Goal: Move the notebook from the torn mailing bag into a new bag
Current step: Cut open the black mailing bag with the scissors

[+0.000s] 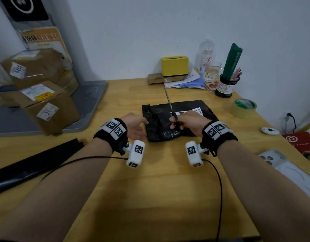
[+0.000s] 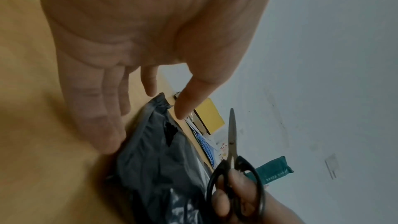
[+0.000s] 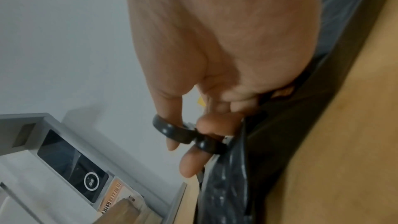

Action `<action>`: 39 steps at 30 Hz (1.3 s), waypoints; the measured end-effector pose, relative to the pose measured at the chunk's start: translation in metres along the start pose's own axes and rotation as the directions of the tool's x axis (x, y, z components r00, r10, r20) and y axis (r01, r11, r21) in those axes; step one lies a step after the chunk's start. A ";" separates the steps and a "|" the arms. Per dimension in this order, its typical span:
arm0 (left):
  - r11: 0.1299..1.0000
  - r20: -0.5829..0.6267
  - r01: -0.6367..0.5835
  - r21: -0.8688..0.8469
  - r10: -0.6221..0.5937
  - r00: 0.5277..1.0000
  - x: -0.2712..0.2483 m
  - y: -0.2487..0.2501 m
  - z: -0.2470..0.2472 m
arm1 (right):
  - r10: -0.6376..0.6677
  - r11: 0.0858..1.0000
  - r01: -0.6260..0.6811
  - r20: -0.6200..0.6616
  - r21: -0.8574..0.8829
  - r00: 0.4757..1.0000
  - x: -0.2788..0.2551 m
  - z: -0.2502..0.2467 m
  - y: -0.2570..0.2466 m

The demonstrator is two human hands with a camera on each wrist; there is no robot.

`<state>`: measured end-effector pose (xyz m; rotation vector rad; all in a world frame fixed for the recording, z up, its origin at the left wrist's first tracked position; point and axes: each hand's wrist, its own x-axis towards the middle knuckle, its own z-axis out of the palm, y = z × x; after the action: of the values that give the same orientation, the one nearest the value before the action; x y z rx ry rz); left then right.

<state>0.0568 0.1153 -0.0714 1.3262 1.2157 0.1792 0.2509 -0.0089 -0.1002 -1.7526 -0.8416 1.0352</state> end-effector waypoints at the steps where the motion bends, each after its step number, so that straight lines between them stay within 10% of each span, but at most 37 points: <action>1: 1.000 0.016 0.011 0.008 -0.011 1.000 -0.005 -0.005 0.001 | 0.008 1.000 -0.008 0.007 0.009 1.000 -0.003 0.002 -0.002; 13: 0.989 -0.017 -0.106 -0.104 0.104 0.994 -0.020 -0.059 0.029 | 0.213 0.977 -0.203 0.245 -0.065 0.946 -0.093 0.006 -0.005; 39: 0.982 0.003 -0.141 0.126 0.142 0.990 -0.012 -0.065 0.024 | 0.456 0.888 -0.415 0.274 -0.198 0.847 -0.154 0.029 0.018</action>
<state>0.0364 0.0708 -0.1219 1.5243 1.1535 0.2105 0.1624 -0.1380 -0.0798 -1.9757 -0.7253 1.6285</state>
